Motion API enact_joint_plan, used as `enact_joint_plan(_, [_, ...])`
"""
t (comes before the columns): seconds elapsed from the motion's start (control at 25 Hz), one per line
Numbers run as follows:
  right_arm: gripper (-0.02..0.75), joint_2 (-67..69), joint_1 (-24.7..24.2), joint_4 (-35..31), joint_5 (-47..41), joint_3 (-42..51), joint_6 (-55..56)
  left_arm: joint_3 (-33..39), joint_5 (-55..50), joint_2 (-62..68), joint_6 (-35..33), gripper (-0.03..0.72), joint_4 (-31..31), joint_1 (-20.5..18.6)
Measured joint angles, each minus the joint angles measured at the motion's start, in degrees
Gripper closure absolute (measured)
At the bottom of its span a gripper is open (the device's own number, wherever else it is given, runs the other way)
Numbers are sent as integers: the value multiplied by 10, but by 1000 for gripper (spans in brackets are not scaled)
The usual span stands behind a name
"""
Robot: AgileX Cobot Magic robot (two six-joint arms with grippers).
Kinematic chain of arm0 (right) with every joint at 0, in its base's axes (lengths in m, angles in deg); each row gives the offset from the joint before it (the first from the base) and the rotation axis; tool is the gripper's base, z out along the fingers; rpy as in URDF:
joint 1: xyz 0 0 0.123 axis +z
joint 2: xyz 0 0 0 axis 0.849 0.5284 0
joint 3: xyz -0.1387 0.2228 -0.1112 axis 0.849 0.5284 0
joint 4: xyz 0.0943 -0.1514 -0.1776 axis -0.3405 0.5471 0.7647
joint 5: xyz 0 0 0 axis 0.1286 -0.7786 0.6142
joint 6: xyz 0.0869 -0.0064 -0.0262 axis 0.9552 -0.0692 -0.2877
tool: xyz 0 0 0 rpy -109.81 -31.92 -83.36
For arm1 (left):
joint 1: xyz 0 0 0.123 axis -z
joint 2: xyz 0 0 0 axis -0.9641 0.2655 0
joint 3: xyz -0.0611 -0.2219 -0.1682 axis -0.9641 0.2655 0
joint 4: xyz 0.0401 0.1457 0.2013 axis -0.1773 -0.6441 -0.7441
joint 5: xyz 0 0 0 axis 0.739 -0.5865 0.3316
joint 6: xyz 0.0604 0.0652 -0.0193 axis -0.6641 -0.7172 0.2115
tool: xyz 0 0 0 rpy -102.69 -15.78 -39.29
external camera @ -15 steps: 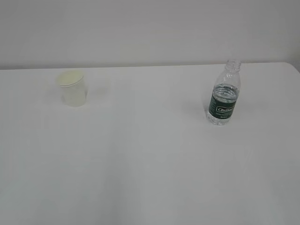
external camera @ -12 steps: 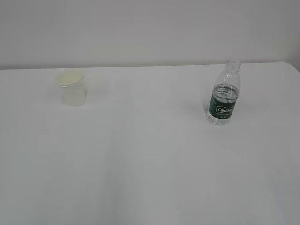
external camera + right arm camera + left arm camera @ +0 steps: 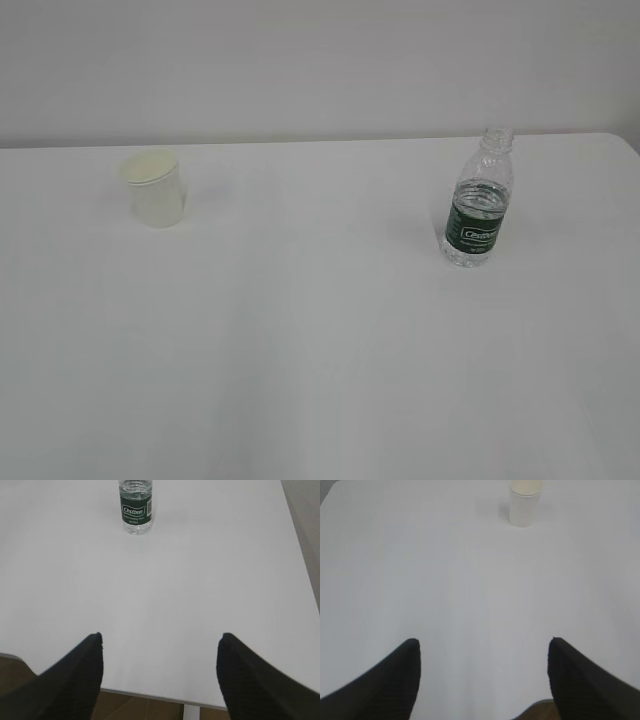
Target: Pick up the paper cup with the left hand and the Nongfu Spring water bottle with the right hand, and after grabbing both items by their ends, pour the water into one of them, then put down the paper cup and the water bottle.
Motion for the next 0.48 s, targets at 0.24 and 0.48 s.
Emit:
enact_joint_plan(0.24, [194, 0, 0, 0, 0, 0, 0, 0, 0, 0, 0, 124, 0, 0])
enact_joint_plan(0.48, [194, 0, 0, 0, 0, 0, 0, 0, 0, 0, 0, 132, 0, 0])
